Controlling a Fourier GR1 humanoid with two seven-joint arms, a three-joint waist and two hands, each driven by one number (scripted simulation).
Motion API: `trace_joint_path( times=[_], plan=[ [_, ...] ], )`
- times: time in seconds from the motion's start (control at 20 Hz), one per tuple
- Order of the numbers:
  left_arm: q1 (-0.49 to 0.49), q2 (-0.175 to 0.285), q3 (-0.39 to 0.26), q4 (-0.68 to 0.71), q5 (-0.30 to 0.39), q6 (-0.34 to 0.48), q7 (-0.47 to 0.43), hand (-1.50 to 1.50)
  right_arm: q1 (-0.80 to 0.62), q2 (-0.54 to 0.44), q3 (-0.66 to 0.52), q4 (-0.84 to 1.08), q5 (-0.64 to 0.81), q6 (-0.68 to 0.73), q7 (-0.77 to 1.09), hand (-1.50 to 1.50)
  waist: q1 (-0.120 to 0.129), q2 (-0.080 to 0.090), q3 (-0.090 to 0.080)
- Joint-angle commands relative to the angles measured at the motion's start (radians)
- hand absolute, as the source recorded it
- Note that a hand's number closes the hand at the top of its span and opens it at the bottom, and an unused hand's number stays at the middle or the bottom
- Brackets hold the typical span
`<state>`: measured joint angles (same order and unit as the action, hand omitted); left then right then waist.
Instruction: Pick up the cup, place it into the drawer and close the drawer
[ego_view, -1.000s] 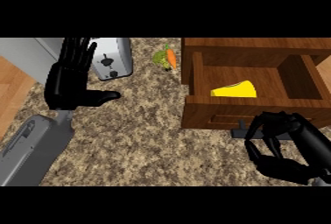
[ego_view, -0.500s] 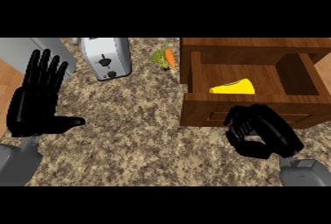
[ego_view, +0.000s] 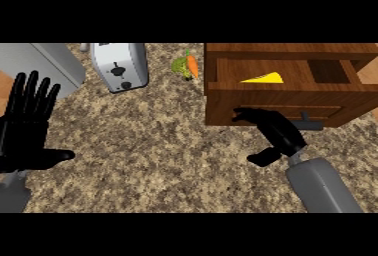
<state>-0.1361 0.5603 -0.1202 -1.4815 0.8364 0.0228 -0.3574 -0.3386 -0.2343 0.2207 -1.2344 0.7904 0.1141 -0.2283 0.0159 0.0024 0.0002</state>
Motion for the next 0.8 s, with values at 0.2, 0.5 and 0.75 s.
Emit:
trace_joint_path(
  times=[0.2,0.5,0.75],
  plan=[
    [0.037,-0.013,0.075,0.003,-0.034,-0.071,0.008,-1.5,-0.247,0.048,-0.105,0.474,0.036,-0.106,-0.144,-1.5,0.003,0.002,0.0],
    [0.057,-0.049,0.08,-0.006,-0.045,-0.114,0.015,-1.5,-0.419,0.036,-0.194,0.751,0.009,-0.124,-0.259,-1.5,0.013,0.006,0.001],
    [0.057,-0.045,0.079,0.014,-0.046,-0.152,0.016,-1.5,-0.513,-0.02,-0.227,0.915,0.016,-0.113,-0.316,-1.5,0.039,0.018,0.002]
  ],
)
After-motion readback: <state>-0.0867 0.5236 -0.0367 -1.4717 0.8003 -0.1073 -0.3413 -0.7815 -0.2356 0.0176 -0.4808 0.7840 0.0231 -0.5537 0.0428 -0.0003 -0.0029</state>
